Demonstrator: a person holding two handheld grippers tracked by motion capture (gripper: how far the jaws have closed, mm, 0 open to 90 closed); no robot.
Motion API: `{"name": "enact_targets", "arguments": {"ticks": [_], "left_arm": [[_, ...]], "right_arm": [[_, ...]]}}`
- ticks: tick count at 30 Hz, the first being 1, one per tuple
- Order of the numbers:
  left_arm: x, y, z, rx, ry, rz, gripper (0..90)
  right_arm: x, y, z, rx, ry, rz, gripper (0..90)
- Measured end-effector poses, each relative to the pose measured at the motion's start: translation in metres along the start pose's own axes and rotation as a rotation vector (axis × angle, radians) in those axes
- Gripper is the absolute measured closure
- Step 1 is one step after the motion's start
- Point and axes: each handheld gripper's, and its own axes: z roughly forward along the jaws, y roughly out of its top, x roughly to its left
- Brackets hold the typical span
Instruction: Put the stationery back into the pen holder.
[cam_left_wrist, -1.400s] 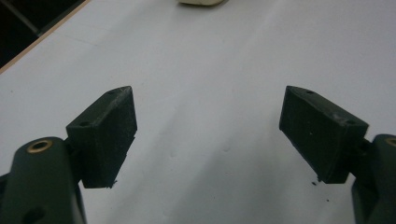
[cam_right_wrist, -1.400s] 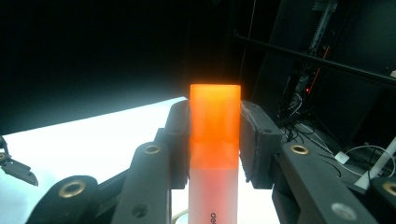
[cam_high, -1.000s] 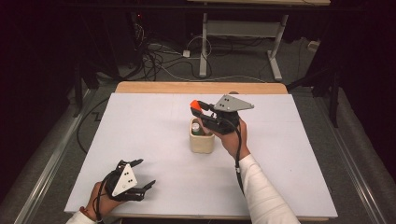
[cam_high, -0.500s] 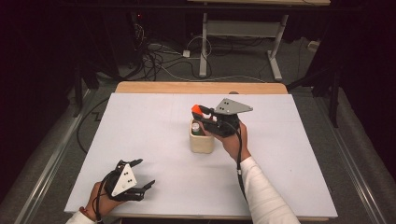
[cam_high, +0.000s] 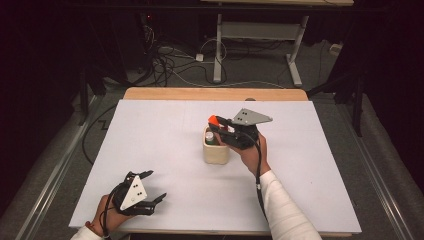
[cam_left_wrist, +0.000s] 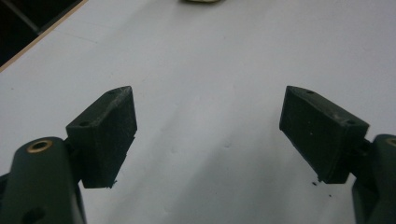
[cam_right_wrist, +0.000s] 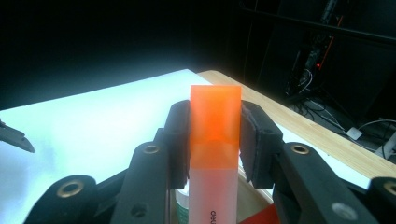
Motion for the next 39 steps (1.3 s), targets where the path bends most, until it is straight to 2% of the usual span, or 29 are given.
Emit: {"name": "enact_targets", "arguments": {"ticks": [8, 17, 27, 39], "left_arm": [[0.000, -0.001, 0.000, 0.004, -0.001, -0.001, 18.4], [0.000, 0.000, 0.001, 0.007, 0.003, 0.003, 18.4], [0.000, 0.000, 0.000, 0.003, 0.001, 0.001, 18.4], [0.000, 0.000, 0.000, 0.003, 0.003, 0.001, 18.4]], "right_arm": [[0.000, -0.007, -0.001, 0.019, -0.001, -0.008, 66.1], [-0.001, -0.008, -0.002, 0.015, -0.007, -0.004, 64.6], [0.000, -0.006, -0.004, 0.006, -0.015, -0.010, 63.3], [-0.002, 0.000, -0.012, -0.008, -0.049, -0.030, 60.6]]}}
